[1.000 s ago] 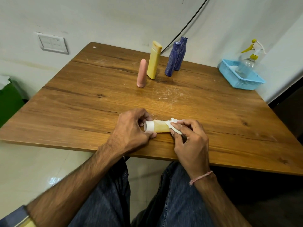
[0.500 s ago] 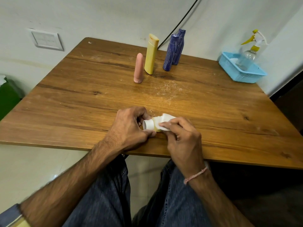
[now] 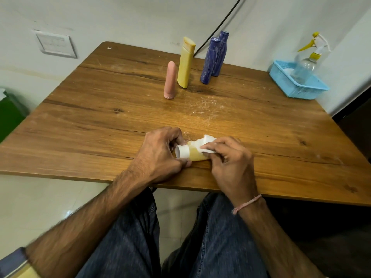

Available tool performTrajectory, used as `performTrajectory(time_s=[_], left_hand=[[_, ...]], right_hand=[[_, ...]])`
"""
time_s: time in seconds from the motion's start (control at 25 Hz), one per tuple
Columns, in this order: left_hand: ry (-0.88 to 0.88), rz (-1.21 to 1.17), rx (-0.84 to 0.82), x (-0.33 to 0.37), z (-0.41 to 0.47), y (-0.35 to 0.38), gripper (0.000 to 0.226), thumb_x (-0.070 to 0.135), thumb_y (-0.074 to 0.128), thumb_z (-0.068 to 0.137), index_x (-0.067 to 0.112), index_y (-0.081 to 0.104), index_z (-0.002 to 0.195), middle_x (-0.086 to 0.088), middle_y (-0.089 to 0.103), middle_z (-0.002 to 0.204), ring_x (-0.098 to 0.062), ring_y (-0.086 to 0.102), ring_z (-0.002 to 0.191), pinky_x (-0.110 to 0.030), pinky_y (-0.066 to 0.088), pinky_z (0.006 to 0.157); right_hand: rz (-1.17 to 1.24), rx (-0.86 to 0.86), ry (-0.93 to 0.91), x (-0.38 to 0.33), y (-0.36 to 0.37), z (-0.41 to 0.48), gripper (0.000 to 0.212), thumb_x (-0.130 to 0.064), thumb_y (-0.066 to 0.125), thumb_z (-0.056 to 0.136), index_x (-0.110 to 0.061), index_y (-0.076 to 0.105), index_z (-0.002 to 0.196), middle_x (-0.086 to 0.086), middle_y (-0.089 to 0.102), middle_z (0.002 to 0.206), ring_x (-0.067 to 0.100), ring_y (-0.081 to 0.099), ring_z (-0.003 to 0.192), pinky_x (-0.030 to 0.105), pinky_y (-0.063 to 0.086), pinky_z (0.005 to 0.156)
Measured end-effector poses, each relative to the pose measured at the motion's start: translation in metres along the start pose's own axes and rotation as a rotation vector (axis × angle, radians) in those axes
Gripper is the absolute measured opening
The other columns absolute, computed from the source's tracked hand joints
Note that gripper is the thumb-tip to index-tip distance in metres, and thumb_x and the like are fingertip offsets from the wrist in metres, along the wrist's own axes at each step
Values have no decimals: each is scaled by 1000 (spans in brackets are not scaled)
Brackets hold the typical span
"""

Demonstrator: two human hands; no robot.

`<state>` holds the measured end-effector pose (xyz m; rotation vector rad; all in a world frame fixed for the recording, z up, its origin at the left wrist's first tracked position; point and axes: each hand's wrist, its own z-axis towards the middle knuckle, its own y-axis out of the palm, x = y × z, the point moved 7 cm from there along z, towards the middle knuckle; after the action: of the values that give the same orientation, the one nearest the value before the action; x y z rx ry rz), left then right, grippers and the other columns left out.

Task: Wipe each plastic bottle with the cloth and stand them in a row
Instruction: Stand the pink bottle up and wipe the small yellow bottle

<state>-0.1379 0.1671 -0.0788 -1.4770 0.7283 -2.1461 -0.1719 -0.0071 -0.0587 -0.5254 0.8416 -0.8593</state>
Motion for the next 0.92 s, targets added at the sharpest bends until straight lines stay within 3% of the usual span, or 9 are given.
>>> performTrajectory(time_s=[0.16,0.4,0.6,0.76,0.84,0.92], left_hand=[[-4,4,-17,0,1,2,42,33,95,58,20,66,85,13,59,81,-2,53,72,-15,36,59],[8,-8,2,0,-1,1,42,36,95,58,20,63,80,12,61,78,-5,54,69,-17,39,58],[-9,-4,-13,2,0,2,41,32,94,59,21,63,82,13,59,84,-1,51,74,-14,35,59],[29,11,-14,3,0,4,42,28,94,57,19,60,79,8,61,84,-5,53,74,-21,38,61],[47,14,-3,4,-1,3,42,28,93,55,19,57,76,10,58,80,-1,50,71,-19,34,60],[48,31,3,4,-1,2,45,28,94,55,22,55,76,13,56,81,2,47,71,-14,30,59]], right_hand=[[-51,29,132,22,-9,4,23,3,76,79,-12,79,96,1,71,95,18,65,93,38,58,81],[-6,-53,-92,-28,8,0,23,6,70,80,-10,79,93,2,69,90,19,60,90,26,51,78],[-45,-26,178,33,-14,6,21,3,73,83,-11,78,97,1,72,96,16,66,93,34,57,86],[-23,-9,4,-21,4,7,24,7,74,77,-10,80,93,2,71,93,17,62,91,22,50,80],[5,-60,-95,-39,13,5,24,8,73,77,-10,80,92,2,70,90,19,60,90,25,49,77],[-4,-81,-78,-27,9,9,23,5,75,78,-12,80,93,0,70,91,18,61,90,29,52,78]])
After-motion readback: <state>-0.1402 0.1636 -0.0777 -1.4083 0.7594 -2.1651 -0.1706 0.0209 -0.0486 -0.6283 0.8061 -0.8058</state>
